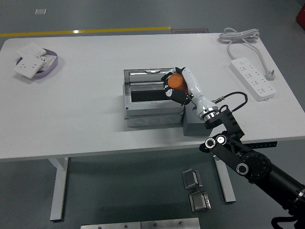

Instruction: Pick up the cylinder from the cube,place it in the box,flap close box

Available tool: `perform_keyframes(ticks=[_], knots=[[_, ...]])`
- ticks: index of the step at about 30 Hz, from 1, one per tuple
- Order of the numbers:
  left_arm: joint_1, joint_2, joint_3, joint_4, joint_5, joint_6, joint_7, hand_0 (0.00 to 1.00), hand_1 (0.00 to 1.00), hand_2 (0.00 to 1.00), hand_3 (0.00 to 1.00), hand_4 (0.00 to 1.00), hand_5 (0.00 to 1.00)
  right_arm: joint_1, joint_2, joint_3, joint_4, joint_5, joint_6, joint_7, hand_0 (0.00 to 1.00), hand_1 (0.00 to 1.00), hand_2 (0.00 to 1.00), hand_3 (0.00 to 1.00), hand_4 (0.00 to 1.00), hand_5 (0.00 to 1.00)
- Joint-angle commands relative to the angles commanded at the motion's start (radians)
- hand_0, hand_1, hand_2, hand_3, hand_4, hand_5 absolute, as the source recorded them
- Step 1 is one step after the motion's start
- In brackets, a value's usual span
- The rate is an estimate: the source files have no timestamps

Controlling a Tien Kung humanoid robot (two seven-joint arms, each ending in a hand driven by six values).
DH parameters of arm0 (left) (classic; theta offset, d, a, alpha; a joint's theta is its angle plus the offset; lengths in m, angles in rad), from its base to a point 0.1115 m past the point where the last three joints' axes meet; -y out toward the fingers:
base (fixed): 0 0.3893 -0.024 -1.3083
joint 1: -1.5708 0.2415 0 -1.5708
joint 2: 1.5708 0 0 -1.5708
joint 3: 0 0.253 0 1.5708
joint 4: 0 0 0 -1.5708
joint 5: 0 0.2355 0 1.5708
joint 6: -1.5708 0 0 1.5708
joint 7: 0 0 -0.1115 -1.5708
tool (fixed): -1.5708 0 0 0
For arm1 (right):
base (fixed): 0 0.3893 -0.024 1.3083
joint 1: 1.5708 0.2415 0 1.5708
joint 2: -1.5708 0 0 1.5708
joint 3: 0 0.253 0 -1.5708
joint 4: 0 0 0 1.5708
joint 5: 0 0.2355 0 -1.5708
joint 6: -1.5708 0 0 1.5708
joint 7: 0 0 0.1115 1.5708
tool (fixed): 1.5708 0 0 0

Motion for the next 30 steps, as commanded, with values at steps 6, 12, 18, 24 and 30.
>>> perform_keyframes(ticks=[6,12,18,24,30], knots=[[-0.003,0.005,0.000,0.000,0.002,-0.001,0.002,0.601,0.622,0.604,0.615,0.664,0.297,0.083,0.026,-0.071,-0.023,-0.210,0.089,-0.146,0.366,0.408,0.392,0.304,0.040,0.002],[-0.005,0.011,-0.001,0.000,0.006,-0.002,0.004,0.601,0.623,0.603,0.614,0.663,0.297,0.163,0.044,-0.146,-0.081,-0.374,0.176,-0.264,0.314,0.388,0.383,0.297,0.005,0.002],[-0.010,0.016,0.002,0.000,0.008,-0.003,0.004,0.601,0.623,0.603,0.615,0.665,0.298,0.209,0.068,-0.187,-0.158,-0.497,0.231,-0.311,0.298,0.374,0.379,0.297,0.002,0.002],[-0.011,0.017,0.004,0.000,0.009,-0.003,0.006,0.601,0.622,0.603,0.614,0.665,0.298,0.222,0.083,-0.183,-0.199,-0.531,0.255,-0.307,0.288,0.379,0.381,0.300,0.002,0.002],[-0.012,0.018,0.008,0.000,0.009,-0.003,0.005,0.600,0.622,0.603,0.614,0.666,0.300,0.229,0.093,-0.175,-0.209,-0.530,0.268,-0.291,0.325,0.408,0.397,0.362,0.050,0.002]])
